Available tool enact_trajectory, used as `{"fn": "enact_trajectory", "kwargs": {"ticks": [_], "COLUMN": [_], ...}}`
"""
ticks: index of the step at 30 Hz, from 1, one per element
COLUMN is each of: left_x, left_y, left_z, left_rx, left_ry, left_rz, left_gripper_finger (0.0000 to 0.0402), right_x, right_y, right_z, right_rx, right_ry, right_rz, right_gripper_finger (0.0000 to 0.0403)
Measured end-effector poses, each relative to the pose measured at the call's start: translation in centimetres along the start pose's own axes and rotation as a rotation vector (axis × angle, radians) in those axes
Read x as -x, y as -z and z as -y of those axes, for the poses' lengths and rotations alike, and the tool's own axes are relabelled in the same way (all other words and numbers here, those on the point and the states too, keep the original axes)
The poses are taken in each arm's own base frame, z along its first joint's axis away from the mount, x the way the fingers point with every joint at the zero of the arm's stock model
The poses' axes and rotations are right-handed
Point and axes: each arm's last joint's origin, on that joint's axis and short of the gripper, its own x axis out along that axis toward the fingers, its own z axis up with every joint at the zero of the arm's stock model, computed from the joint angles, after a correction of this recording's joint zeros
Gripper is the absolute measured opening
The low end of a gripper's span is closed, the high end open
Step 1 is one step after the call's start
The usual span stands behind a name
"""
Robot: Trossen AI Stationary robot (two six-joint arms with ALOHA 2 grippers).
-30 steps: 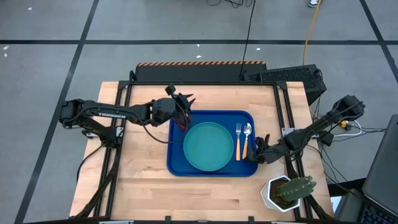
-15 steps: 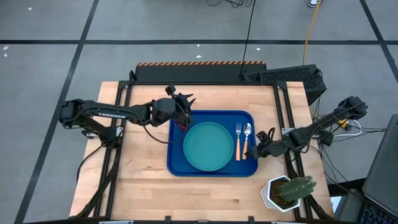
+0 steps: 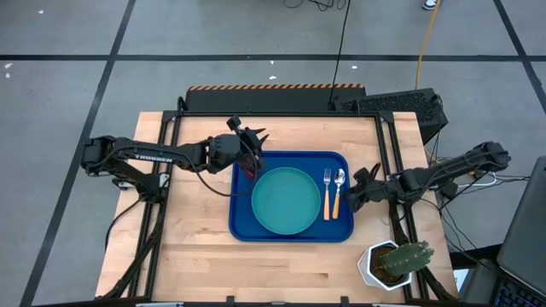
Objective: Pick and place plate/cup/fork/spoon on tray
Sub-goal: Put the orange spoon on the blue tray to the right of the yellow fork
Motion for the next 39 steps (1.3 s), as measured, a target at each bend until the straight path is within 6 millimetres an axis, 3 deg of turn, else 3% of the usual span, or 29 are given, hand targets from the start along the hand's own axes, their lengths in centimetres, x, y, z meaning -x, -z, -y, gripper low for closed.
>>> {"fn": "enact_trajectory", "kwargs": {"ticks": [4,8,14,20,27,31,39], "left_x": [0.0,0.0,0.0,0.0,0.0,0.0,0.0], "left_y": [-0.1,-0.2,-0.2,-0.1,-0.1,-0.1,0.0], "left_z": [0.0,-0.1,-0.1,0.0,0.0,0.0,0.0], "left_rx": [0.005,-0.008,-0.018,-0.026,-0.056,-0.062,-0.075], "left_ry": [-0.005,-0.006,-0.006,-0.004,-0.005,-0.005,-0.004], "left_rz": [0.012,0.014,0.013,0.009,0.009,0.009,0.004], "left_gripper_finger": [0.0094,0.0094,0.0094,0.0094,0.0094,0.0094,0.0094], "right_x": [0.1,0.7,2.5,2.0,-0.7,-1.8,-1.3], "right_y": [-0.6,-1.9,-4.6,-6.0,-6.6,-7.7,-11.2], "right_z": [0.4,-0.4,-1.4,-1.3,-0.7,-1.1,-2.4], "right_rx": [0.173,0.430,0.583,0.626,0.588,0.607,0.701], "right_ry": [0.034,0.038,0.198,0.254,0.228,0.265,0.301], "right_rz": [0.025,0.071,0.144,0.084,-0.177,-0.242,-0.272], "right_gripper_finger": [0.0109,0.0109,0.0106,0.0090,0.0090,0.0090,0.0089]}}
